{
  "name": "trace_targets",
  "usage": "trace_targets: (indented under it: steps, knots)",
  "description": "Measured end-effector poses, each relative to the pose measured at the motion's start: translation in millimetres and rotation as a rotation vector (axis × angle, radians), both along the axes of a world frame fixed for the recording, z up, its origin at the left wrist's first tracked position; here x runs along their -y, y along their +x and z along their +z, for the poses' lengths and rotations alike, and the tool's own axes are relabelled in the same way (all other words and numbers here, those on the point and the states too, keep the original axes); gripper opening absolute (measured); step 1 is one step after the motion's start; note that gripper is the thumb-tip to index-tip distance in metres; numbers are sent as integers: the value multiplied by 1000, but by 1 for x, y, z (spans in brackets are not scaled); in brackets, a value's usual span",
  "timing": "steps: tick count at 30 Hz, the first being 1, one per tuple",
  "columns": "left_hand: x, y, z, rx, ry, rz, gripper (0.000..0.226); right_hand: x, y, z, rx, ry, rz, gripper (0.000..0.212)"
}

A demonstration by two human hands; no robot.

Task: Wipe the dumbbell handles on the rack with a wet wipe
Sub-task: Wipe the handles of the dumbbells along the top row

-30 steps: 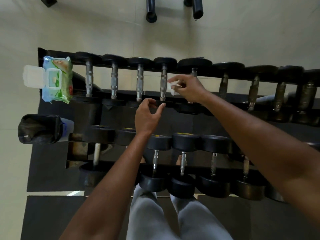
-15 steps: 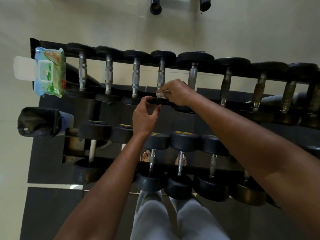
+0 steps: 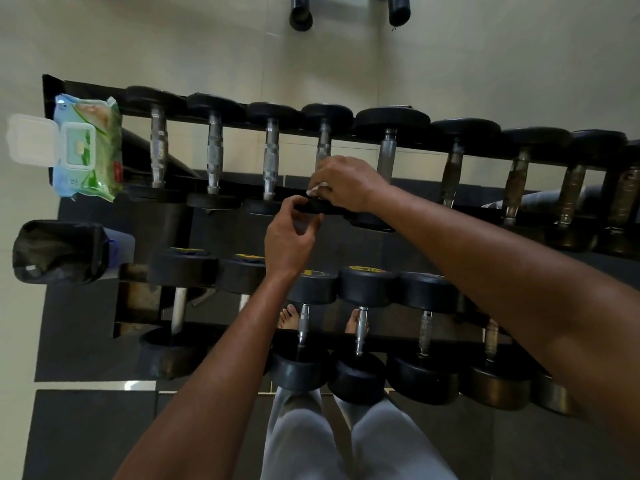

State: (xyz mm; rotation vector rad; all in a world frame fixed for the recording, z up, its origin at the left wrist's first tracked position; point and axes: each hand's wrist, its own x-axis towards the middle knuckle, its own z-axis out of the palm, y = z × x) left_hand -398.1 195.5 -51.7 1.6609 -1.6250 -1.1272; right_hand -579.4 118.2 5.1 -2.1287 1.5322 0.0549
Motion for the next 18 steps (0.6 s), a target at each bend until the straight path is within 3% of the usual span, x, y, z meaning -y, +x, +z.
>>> trace_targets:
  steps: [4, 10, 14, 18]
  knots:
    - [-1, 1, -4, -38, -1, 20, 43, 24, 19, 5, -143, -10, 160, 18]
    - [-3, 3, -8, -40, -1, 53, 46, 39, 36, 1, -234, 56, 149, 16]
    - [-3, 5, -7, -25, 6, 65, 40, 26, 19, 0, -132, 119, 26, 12]
    - [-2, 5, -3, -13, 18, 78, 39, 6, -1, -7, 48, 198, -251, 12]
